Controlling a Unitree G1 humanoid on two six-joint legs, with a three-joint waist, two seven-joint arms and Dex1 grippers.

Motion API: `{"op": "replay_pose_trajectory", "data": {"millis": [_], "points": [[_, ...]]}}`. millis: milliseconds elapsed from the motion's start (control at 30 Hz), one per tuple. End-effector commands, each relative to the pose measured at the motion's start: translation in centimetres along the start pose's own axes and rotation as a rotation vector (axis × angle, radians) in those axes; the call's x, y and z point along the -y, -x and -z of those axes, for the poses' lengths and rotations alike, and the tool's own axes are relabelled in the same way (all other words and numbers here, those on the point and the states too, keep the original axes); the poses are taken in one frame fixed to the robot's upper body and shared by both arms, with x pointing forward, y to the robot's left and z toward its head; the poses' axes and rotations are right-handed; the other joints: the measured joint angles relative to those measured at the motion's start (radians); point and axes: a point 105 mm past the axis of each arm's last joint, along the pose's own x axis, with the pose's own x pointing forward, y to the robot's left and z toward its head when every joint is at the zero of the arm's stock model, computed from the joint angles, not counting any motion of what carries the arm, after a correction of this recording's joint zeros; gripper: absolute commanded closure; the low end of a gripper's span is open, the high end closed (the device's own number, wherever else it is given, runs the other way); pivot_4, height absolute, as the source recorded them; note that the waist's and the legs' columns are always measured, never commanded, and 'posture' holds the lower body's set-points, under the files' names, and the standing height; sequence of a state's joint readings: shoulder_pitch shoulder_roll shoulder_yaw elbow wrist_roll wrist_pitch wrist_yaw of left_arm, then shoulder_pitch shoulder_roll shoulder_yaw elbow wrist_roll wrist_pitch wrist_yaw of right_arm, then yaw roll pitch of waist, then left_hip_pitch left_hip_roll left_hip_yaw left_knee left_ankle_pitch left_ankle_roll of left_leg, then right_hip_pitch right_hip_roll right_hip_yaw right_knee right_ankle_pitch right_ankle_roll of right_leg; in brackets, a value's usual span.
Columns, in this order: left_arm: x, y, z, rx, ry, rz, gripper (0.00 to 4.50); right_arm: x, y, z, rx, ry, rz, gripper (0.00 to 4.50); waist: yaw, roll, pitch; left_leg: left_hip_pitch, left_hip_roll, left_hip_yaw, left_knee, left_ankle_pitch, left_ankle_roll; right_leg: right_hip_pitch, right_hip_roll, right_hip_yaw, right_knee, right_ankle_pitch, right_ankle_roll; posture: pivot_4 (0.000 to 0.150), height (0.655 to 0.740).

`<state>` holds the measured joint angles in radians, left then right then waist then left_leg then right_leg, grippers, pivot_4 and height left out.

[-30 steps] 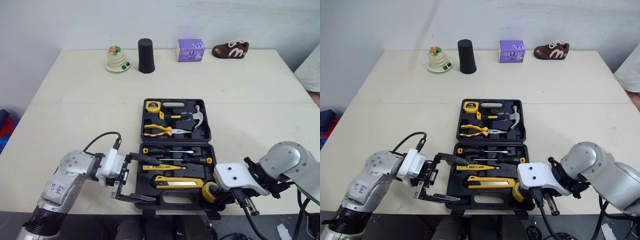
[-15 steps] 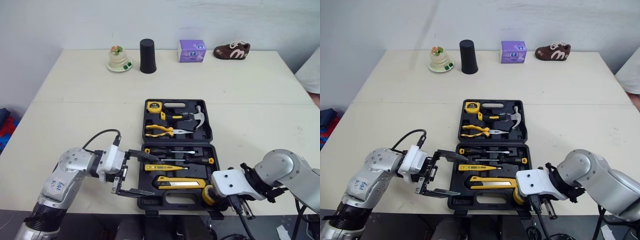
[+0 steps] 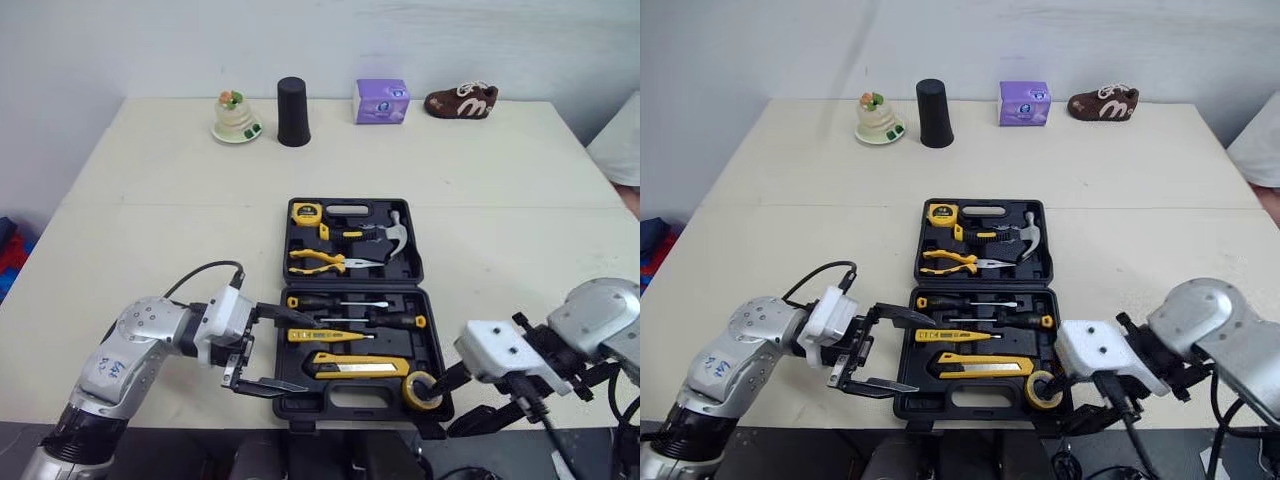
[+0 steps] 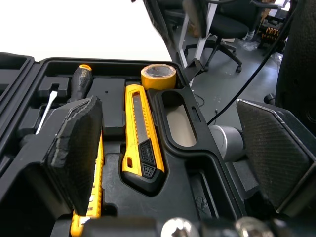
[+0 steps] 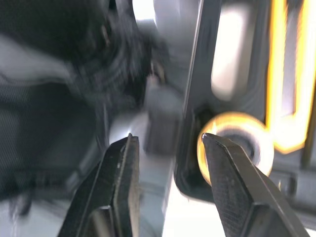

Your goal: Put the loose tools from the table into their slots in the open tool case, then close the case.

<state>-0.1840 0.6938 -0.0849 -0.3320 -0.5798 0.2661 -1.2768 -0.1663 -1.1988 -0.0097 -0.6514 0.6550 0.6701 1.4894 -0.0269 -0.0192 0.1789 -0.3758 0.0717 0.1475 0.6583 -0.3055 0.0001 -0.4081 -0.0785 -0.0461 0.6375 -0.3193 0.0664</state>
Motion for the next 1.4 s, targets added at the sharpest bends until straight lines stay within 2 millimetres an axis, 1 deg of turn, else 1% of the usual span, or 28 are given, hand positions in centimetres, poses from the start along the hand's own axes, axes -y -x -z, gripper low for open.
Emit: {"op": "replay_pose_trajectory", "data": {"millis": [33, 100, 133, 200, 233, 300, 333, 467, 533, 567, 633, 733, 833, 867, 933, 967, 1000, 1033, 1067, 1100, 1167, 1200, 1233, 1267, 1333, 1367, 1400], "points": [[-0.2, 0.5, -0.3, -0.01, -0.038, -0.015, 0.0, 0.0, 0.6, -1.0, 0.177, 0.025, 0.039, 3.12, 0.001, 0.0, 0.0, 0.0, 0.0, 0.0, 0.0, 0.0, 0.0, 0.0, 0.0, 0.0, 0.0, 0.0, 0.0, 0.15, 0.74], [-0.2, 0.5, -0.3, -0.011, -0.039, -0.014, 0.0, 0.6, 0.2, -0.8, 0.245, 0.024, 0.097, 4.1, 0.0, -0.001, 0.0, 0.0, 0.0, -0.001, 0.0, 0.0, 0.0, 0.0, 0.0, 0.0, 0.001, 0.0, 0.0, 0.15, 0.74], [-0.2, 0.5, -0.2, -0.012, -0.04, -0.013, 0.0, 0.8, -0.1, -0.6, 0.269, 0.024, 0.116, 4.46, 0.0, -0.001, 0.0, 0.0, 0.0, -0.001, 0.0, 0.0, 0.0, 0.0, 0.0, 0.0, 0.001, 0.0, 0.0, 0.15, 0.74], [-0.1, 0.4, -0.3, -0.014, -0.041, -0.009, 0.0, 1.3, -1.0, 0.2, 0.284, 0.068, 0.155, 4.46, 0.0, -0.001, 0.0, 0.0, 0.0, -0.001, 0.001, 0.0, -0.001, 0.0, 0.0, 0.0, 0.001, 0.0, 0.0, 0.15, 0.74], [-0.1, 0.5, -0.3, -0.015, -0.042, -0.008, 0.0, 1.5, -1.5, 0.8, 0.267, 0.114, 0.165, 4.46, 0.0, -0.001, 0.0, 0.0, 0.0, -0.001, 0.001, 0.0, -0.001, 0.0, 0.0, 0.0, 0.002, 0.0, 0.0, 0.15, 0.74], [-0.1, 0.6, -0.3, -0.023, -0.042, -0.004, 0.0, 1.3, -2.6, 2.8, 0.172, 0.157, 0.13, 4.46, 0.0, -0.001, 0.0, 0.0, -0.001, 0.0, 0.001, 0.001, 0.0, 0.0, 0.0, 0.0, 0.002, 0.0, 0.0, 0.15, 0.74], [-0.1, 0.7, -0.4, -0.027, -0.043, -0.003, 0.0, 1.4, -3.0, 3.3, 0.171, 0.152, 0.128, 4.46, 0.0, -0.001, 0.0, 0.0, -0.001, 0.0, 0.001, 0.001, 0.0, 0.0, 0.0, 0.0, 0.002, 0.0, 0.001, 0.15, 0.74], [-0.2, 1.2, -0.6, -0.052, -0.045, -0.003, 0.0, 2.2, -4.5, 6.1, 0.211, 0.072, 0.164, 4.46, 0.0, -0.001, 0.0, 0.0, -0.002, 0.0, 0.001, 0.001, -0.001, 0.0, 0.001, 0.0, 0.002, 0.0, 0.001, 0.15, 0.74], [-0.3, 1.6, -0.7, -0.064, -0.048, -0.009, 0.0, 2.9, -4.9, 7.8, 0.224, -0.015, 0.213, 4.46, -0.001, -0.001, 0.0, 0.0, -0.002, 0.0, 0.001, 0.003, -0.003, 0.0, 0.001, 0.0, 0.003, 0.0, 0.001, 0.15, 0.74], [-0.3, 1.7, -0.7, -0.067, -0.049, -0.011, 0.0, 3.2, -5.0, 8.2, 0.243, -0.039, 0.238, 4.46, -0.002, -0.002, 0.0, 0.001, -0.002, 0.0, 0.001, 0.003, -0.003, 0.0, 0.001, 0.0, 0.003, 0.0, 0.001, 0.15, 0.74], [-0.4, 2.0, -0.8, -0.075, -0.047, -0.016, 0.0, 3.2, -5.2, 8.8, 0.246, -0.075, 0.231, 4.46, -0.004, -0.006, -0.002, 0.005, 0.0, 0.0, 0.001, 0.002, -0.004, 0.004, 0.001, 0.0, 0.003, 0.0, 0.001, 0.15, 0.74], [-0.4, 2.3, -0.8, -0.083, -0.041, -0.024, 0.0, 3.3, -5.3, 8.4, 0.261, -0.074, 0.213, 4.46, -0.003, -0.007, -0.003, 0.01, 0.002, -0.001, 0.001, 0.0, -0.001, 0.01, 0.001, -0.001, 0.001, 0.0, -0.001, 0.15, 0.74], [-0.6, 2.3, -0.8, -0.075, -0.034, -0.045, 0.0, 3.1, -5.3, 7.6, 0.268, -0.059, 0.193, 4.46, -0.003, -0.008, -0.003, 0.01, 0.003, -0.002, 0.001, 0.0, -0.001, 0.012, 0.0, -0.002, 0.0, 0.001, -0.003, 0.15, 0.74], [-0.9, 2.3, -1.0, -0.051, -0.031, -0.074, 0.0, 3.2, -4.9, 6.9, 0.279, -0.041, 0.202, 4.46, -0.003, -0.008, -0.003, 0.01, 0.003, -0.002, 0.001, 0.0, -0.001, 0.012, 0.0, -0.002, 0.0, 0.001, -0.003, 0.15, 0.74], [-1.5, 2.5, -1.2, -0.022, -0.013, -0.138, 0.0, 3.5, -3.9, 4.7, 0.343, -0.032, 0.248, 4.46, -0.002, -0.008, -0.003, 0.01, 0.003, -0.002, 0.0, 0.0, -0.001, 0.011, 0.0, -0.002, 0.0, 0.001, -0.003, 0.15, 0.74], [-1.7, 3.0, -0.8, -0.041, 0.032, -0.17, 0.0, 3.8, -2.8, 2.9, 0.414, -0.019, 0.301, 4.46, -0.002, -0.007, -0.002, 0.01, 0.003, -0.003, 0.0, 0.0, -0.001, 0.011, 0.0, -0.002, 0.0, 0.001, -0.004, 0.15, 0.74], [-2.4, 3.7, -0.3, -0.051, 0.051, -0.239, 0.0, 4.3, -1.3, 1.0, 0.488, 0.001, 0.374, 4.46, -0.002, -0.005, -0.001, 0.008, 0.003, -0.003, 0.0, 0.0, -0.002, 0.01, 0.0, -0.002, 0.0, 0.001, -0.004, 0.15, 0.74], [-2.9, 4.2, -0.1, -0.058, 0.062, -0.288, 0.0, 4.5, -0.3, -0.1, 0.536, 0.012, 0.422, 4.46, -0.004, -0.003, 0.0, 0.007, 0.003, -0.003, -0.001, 0.001, -0.002, 0.008, 0.0, -0.002, 0.001, 0.001, -0.004, 0.15, 0.74], [-3.3, 4.7, -0.1, -0.035, 0.078, -0.33, 0.0, 4.7, 0.4, -0.7, 0.548, 0.011, 0.456, 4.46, -0.003, -0.002, 0.001, 0.007, 0.003, -0.002, -0.001, 0.001, -0.002, 0.007, 0.0, -0.001, 0.002, 0.001, -0.004, 0.15, 0.74], [-3.8, 5.1, -0.2, -0.004, 0.092, -0.379, 0.0, 4.8, 1.0, -0.8, 0.535, 0.01, 0.48, 4.46, -0.001, -0.002, 0.001, 0.006, 0.003, -0.002, -0.001, 0.001, -0.002, 0.006, 0.0, -0.001, 0.002, 0.001, -0.004, 0.15, 0.74], [-5.5, 6.3, 0.3, -0.029, 0.099, -0.518, 0.55, 6.0, 3.3, 0.2, 0.471, -0.013, 0.605, 4.5, 0.003, -0.002, 0.001, 0.006, 0.003, -0.003, -0.001, 0.001, -0.002, 0.005, 0.0, -0.002, 0.002, 0.001, -0.004, 0.15, 0.74], [-6.1, 6.7, 0.6, -0.051, 0.096, -0.557, 0.89, 6.4, 4.1, 0.6, 0.449, -0.026, 0.646, 4.5, 0.006, -0.003, 0.001, 0.006, 0.002, -0.003, -0.001, 0.001, -0.002, 0.006, 0.0, -0.003, 0.002, 0.001, -0.004, 0.15, 0.74], [-6.4, 7.0, 0.9, -0.075, 0.093, -0.583, 1.41, 6.8, 4.8, 1.1, 0.425, -0.03, 0.684, 4.5, 0.008, -0.003, 0.001, 0.005, 0.001, -0.003, -0.001, 0.001, -0.002, 0.005, -0.001, -0.003, 0.001, 0.001, -0.004, 0.15, 0.74], [-6.7, 7.2, 1.3, -0.098, 0.1, -0.604, 1.73, 7.3, 5.4, 1.7, 0.395, -0.032, 0.72, 4.5, 0.009, -0.003, 0.001, 0.004, 0.001, -0.003, -0.001, 0.001, -0.001, 0.005, -0.001, -0.002, 0.001, 0.001, -0.003, 0.15, 0.74], [-7.5, 7.4, 2.6, -0.156, 0.131, -0.64, 2.87, 8.6, 6.9, 4.5, 0.244, -0.061, 0.824, 4.5, 0.009, -0.003, 0.001, 0.003, 0.0, -0.002, -0.001, 0.0, 0.0, 0.004, -0.002, -0.002, 0.0, 0.002, -0.003, 0.15, 0.74], [-7.8, 7.4, 3.0, -0.172, 0.147, -0.653, 3.26, 9.0, 7.4, 5.5, 0.19, -0.075, 0.856, 4.5, 0.01, -0.003, 0.001, 0.003, -0.001, -0.001, -0.001, 0.0, 0.001, 0.004, -0.002, -0.001, -0.001, 0.002, -0.003, 0.15, 0.74], [-8.1, 7.3, 3.4, -0.183, 0.148, -0.659, 3.8, 9.4, 7.7, 6.4, 0.153, -0.09, 0.877, 4.5, 0.01, -0.003, 0.001, 0.003, -0.001, -0.001, -0.002, 0.0, 0.001, 0.003, -0.002, -0.001, -0.001, 0.002, -0.003, 0.15, 0.74]]}}
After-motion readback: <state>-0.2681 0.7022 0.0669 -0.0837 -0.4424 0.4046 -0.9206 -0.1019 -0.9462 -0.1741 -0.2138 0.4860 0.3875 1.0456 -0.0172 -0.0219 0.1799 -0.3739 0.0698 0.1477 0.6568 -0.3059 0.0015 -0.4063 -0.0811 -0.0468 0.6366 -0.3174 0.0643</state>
